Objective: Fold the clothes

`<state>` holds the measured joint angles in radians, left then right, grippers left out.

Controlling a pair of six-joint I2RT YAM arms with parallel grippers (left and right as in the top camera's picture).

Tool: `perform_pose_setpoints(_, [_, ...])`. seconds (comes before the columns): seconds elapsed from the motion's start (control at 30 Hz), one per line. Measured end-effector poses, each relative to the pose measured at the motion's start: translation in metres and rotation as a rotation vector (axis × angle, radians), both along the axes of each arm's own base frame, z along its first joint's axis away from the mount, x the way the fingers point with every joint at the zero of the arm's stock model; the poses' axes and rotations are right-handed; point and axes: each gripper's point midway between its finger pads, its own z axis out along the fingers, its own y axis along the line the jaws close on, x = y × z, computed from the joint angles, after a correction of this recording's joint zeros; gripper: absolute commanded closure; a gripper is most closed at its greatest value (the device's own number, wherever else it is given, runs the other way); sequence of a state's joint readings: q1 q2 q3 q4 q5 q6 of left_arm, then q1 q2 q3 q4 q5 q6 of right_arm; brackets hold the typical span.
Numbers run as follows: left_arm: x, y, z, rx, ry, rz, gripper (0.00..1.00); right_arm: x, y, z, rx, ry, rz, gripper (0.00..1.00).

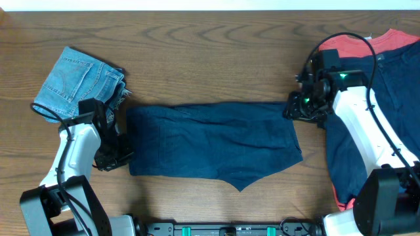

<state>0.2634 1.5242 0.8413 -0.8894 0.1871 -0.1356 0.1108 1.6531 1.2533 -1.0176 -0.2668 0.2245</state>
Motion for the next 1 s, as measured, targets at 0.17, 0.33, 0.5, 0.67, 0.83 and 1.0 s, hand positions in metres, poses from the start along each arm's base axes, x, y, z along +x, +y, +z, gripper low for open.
perform_pose_setpoints(0.17, [0.003,-0.019,0.006,-0.115,-0.033,-0.061,0.92,-0.010,0.040,-0.016,0.059,0.028,0.111,0.99])
perform_pose_setpoints(0.33, [0.006,-0.030,0.009,-0.183,-0.065,-0.107,0.94,-0.026,0.061,-0.065,0.039,0.142,0.070,0.99])
perform_pose_setpoints(0.5, [0.013,-0.039,0.012,-0.237,-0.109,-0.127,0.94,0.025,0.072,-0.089,0.081,-0.004,-0.058,0.99])
perform_pose_setpoints(0.67, [0.018,-0.049,0.015,-0.274,-0.136,-0.159,0.94,0.106,0.082,-0.052,0.180,-0.345,-0.083,0.98])
perform_pose_setpoints(0.83, [0.022,-0.067,0.016,-0.288,-0.158,-0.250,0.83,0.107,0.057,-0.033,0.138,-0.313,-0.095,0.83])
perform_pose_setpoints(1.0, [0.027,-0.078,0.015,-0.268,-0.179,-0.321,0.83,0.061,0.011,-0.009,0.049,-0.151,-0.118,0.62])
